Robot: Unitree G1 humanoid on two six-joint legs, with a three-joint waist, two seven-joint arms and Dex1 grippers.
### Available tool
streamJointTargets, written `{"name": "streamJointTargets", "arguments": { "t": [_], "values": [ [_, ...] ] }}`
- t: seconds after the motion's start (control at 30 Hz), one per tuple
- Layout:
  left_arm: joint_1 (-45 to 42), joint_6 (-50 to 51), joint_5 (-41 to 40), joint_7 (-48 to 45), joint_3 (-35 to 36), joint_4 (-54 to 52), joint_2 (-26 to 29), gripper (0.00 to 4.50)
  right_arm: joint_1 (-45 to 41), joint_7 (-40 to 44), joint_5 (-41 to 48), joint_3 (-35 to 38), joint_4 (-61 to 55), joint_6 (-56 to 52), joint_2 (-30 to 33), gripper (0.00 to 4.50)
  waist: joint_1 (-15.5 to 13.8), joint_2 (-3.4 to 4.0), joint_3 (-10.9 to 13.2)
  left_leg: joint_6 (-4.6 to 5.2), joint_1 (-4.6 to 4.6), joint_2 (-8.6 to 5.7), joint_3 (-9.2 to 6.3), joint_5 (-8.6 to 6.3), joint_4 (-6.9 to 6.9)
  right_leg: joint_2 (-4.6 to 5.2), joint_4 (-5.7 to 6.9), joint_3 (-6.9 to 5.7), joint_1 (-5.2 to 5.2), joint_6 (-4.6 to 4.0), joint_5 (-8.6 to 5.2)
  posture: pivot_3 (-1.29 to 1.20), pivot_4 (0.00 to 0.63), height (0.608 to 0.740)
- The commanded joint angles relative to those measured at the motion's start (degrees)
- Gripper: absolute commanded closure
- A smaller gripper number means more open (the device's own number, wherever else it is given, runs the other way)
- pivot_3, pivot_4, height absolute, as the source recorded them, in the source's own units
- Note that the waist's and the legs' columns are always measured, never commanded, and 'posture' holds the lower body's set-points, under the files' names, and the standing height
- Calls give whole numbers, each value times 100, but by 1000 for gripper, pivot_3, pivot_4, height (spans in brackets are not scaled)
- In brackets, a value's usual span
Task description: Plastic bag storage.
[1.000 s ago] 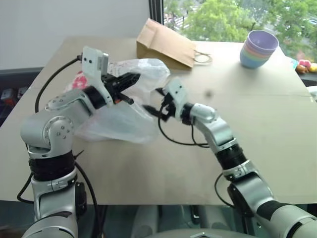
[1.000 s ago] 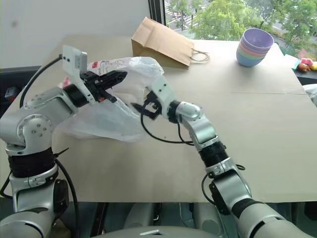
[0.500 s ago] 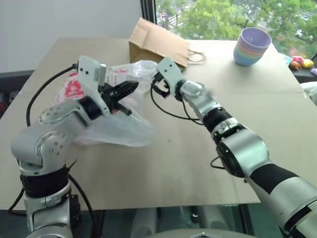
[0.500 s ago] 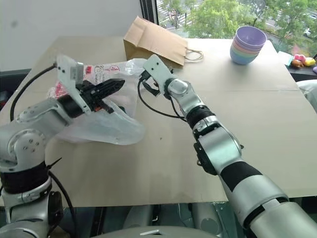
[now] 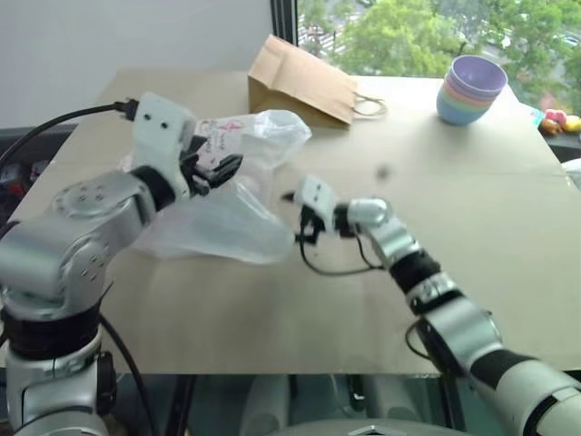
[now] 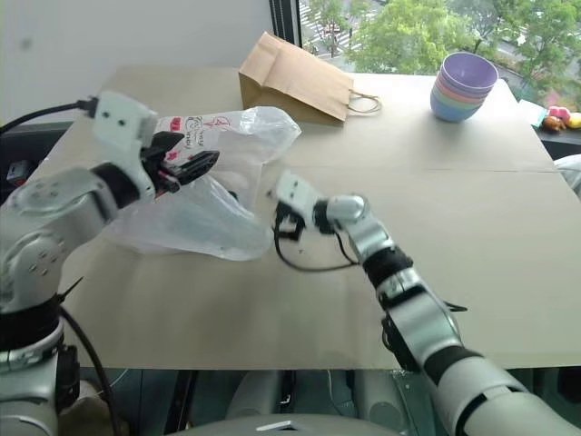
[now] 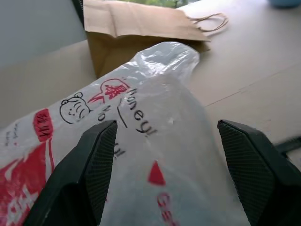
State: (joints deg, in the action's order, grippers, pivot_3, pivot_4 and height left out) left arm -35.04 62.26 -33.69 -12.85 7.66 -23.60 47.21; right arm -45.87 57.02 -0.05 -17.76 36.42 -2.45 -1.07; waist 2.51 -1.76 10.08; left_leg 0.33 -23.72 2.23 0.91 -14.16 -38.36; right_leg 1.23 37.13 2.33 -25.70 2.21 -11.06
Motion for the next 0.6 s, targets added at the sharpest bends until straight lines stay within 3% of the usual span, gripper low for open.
{"name": "streamJointTargets", "arguments": {
  "t": [0.03, 0.3, 0.5, 0.6],
  "values": [
    [-552, -293, 484, 17, -103, 808, -84, 945, -39, 579, 767, -29, -1306, -938, -216, 268, 34, 3, 2, -2, 4, 11, 5, 1, 0, -14, -1, 8, -2, -1, 1, 0, 150, 740],
    [-1009, -1299, 929, -592, -64, 2075, -291, 945, 665, 1228, 2225, 32, -3695, -2914, 525, 268, -81, 1, 0, -9, 4, 10, -4, 5, -8, -12, 17, -5, 0, -7, -3, 0, 150, 740],
    [-937, -1198, 902, -1106, -185, 1786, -253, 945, 502, -754, 1419, 729, -3275, -2111, 596, 268, -63, -1, -1, -9, 6, 10, -2, 5, -12, -14, 25, -2, -1, -5, -4, 0, 150, 740],
    [-998, -692, 973, -1078, -537, 1398, -298, 945, 610, -800, 1472, 820, -3547, -2182, 857, 268, -67, -2, -1, -9, 4, 9, -1, 5, -12, -13, 25, 1, -1, -5, -4, 0, 150, 740]
  ]
}}
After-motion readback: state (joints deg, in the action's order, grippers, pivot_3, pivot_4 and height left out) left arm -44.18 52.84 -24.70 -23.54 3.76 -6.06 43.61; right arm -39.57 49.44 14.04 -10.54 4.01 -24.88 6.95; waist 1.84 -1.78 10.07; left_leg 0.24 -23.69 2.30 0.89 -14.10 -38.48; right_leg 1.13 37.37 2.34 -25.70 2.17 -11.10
